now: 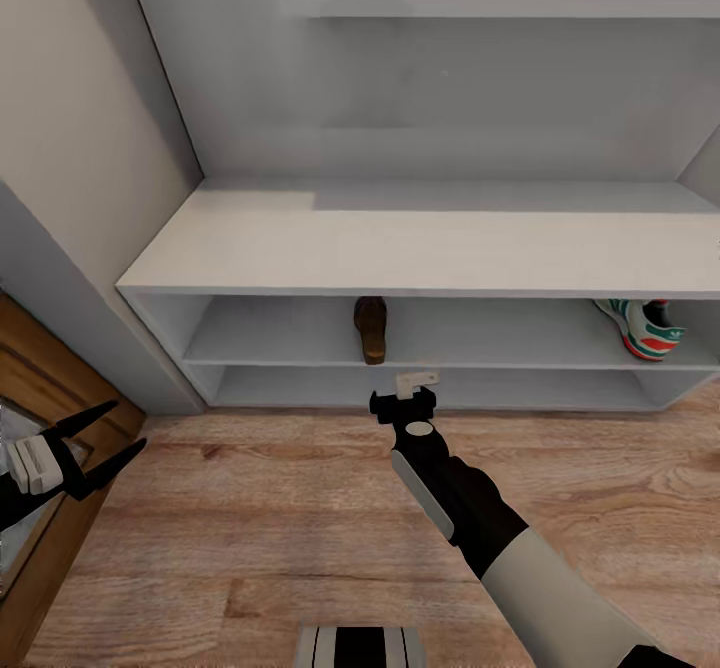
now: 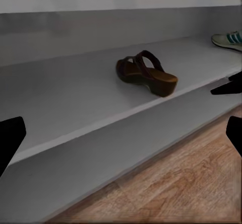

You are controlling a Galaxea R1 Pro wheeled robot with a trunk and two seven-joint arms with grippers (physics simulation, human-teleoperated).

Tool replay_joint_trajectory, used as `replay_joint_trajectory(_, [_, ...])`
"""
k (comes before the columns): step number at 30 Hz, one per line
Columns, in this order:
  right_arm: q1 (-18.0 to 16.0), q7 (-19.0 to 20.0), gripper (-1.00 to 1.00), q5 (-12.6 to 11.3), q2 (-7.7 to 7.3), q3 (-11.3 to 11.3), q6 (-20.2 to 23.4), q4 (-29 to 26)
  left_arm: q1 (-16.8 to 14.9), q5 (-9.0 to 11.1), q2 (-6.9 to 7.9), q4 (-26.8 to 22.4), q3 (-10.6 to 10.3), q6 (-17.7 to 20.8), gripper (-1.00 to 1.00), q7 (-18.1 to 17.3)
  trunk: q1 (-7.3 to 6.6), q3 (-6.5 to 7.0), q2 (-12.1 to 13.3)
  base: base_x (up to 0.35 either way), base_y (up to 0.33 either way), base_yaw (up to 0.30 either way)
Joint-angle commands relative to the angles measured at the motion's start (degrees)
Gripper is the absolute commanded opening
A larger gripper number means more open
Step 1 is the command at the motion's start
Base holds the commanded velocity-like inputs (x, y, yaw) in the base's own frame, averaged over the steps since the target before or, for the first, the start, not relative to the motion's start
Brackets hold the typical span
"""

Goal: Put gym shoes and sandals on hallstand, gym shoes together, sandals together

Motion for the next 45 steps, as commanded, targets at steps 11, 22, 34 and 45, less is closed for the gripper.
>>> replay_joint_trajectory(11, [-0.1,-0.5,1.00,-0.4,-0.02,0.2,0.2,-0.1,-0.1,0.1,0.01,0.0,0.0,0.0,1.00,-0.2,-0.02,-0.04,0.0,-0.053,0.000,0.000])
replay_joint_trajectory(22, [-0.1,-0.5,1.00,-0.4,-0.02,0.2,0.3,-0.1,0.0,0.1,0.01,0.0,0.0,0.1,1.00,-0.3,-0.02,-0.04,0.0,-0.007,0.000,0.000])
replay_joint_trajectory(34, [-0.1,-0.5,1.00,-0.4,-0.02,0.2,0.3,-0.1,0.0,0.2,0.01,0.0,0.0,0.0,1.00,-0.3,-0.02,-0.04,0.0,-0.119,0.000,0.000])
replay_joint_trajectory(45, [-0.1,-0.5,1.00,-0.4,-0.02,0.2,0.3,-0.1,0.0,0.2,-0.01,0.0,0.0,0.0,1.00,-0.3,-0.02,-0.04,0.0,-0.202,0.000,0.000])
